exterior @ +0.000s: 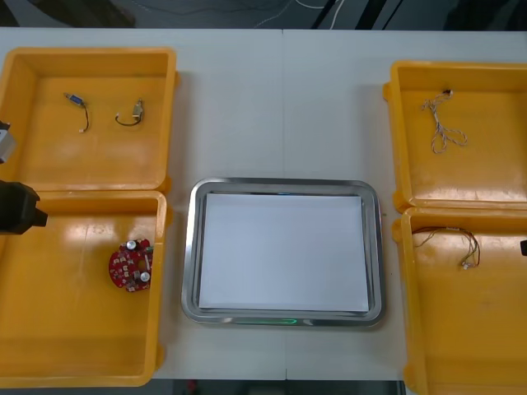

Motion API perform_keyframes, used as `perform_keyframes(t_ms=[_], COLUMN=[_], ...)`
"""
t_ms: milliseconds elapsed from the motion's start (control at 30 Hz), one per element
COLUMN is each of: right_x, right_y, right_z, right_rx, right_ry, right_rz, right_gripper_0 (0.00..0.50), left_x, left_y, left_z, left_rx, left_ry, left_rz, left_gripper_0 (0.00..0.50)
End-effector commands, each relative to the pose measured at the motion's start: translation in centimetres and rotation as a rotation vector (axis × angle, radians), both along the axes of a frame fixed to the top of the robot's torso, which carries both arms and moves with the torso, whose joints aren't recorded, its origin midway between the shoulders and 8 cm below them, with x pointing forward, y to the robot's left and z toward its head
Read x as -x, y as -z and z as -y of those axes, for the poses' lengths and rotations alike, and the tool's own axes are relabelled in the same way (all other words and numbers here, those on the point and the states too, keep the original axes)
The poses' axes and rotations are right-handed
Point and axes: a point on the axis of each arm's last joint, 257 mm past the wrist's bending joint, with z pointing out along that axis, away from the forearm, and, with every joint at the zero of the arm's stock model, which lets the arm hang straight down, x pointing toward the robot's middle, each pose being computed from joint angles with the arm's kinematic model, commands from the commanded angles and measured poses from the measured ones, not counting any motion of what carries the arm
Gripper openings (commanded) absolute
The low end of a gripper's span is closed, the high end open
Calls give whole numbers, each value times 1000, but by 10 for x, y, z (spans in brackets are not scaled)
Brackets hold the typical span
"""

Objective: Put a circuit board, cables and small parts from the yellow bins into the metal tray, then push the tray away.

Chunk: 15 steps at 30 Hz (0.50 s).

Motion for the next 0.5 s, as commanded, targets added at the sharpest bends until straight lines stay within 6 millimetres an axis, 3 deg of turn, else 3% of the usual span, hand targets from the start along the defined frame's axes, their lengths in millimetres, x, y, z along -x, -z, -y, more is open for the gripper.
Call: perform_keyframes(t_ms=[33, 267, 500], right_x=[-10, -5, -8], right_y=[-25, -5, 20], right_z=[-6, -15, -30], right_rx=[48, -2, -42], right_ry=[-55, -3, 59], right_rz=[60, 16, -7], right_gripper_0=[500, 500, 500], left_x=[-8, -9, -21], left_y=[-9, -9, -8], left_z=[10, 16, 34], left_rx=[35, 8, -49], left_ry=[-38, 24, 211], left_rz=[19, 12, 51], left_gripper_0=[500, 500, 500])
